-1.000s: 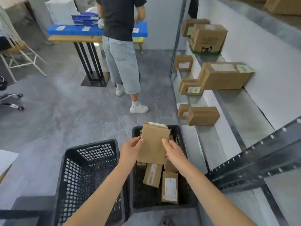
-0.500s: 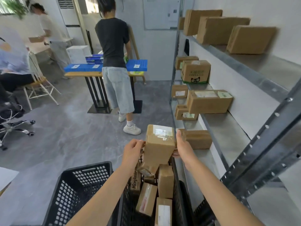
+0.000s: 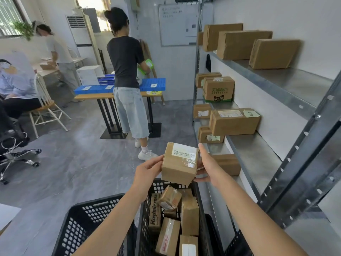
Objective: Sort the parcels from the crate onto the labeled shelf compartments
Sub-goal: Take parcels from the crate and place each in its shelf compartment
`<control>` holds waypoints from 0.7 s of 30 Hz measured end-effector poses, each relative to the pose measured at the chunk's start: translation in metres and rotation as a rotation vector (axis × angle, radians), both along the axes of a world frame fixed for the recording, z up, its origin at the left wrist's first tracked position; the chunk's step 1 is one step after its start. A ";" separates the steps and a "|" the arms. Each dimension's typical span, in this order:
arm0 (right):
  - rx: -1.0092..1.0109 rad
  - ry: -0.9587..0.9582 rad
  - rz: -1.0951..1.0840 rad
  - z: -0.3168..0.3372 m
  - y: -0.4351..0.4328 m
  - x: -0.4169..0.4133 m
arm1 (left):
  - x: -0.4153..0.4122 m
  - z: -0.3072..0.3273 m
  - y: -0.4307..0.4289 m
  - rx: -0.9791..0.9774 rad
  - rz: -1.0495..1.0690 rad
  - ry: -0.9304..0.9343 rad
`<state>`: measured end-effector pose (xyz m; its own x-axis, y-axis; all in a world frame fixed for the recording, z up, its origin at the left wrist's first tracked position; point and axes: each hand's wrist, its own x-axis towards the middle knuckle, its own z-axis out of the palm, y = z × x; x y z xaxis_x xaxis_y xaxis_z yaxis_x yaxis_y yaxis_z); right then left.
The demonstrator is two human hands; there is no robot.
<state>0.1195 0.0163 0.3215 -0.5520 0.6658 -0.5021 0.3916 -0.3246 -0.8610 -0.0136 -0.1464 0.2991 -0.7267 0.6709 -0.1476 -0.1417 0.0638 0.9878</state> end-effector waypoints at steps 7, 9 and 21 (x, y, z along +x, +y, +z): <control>0.052 0.032 0.116 0.004 -0.004 0.003 | 0.001 0.004 0.003 -0.019 0.061 -0.117; 0.116 0.037 0.175 0.005 -0.005 0.001 | -0.001 0.005 0.005 -0.034 0.069 -0.101; 0.424 0.097 0.218 -0.002 -0.013 -0.003 | -0.003 0.014 0.009 -0.034 0.080 -0.071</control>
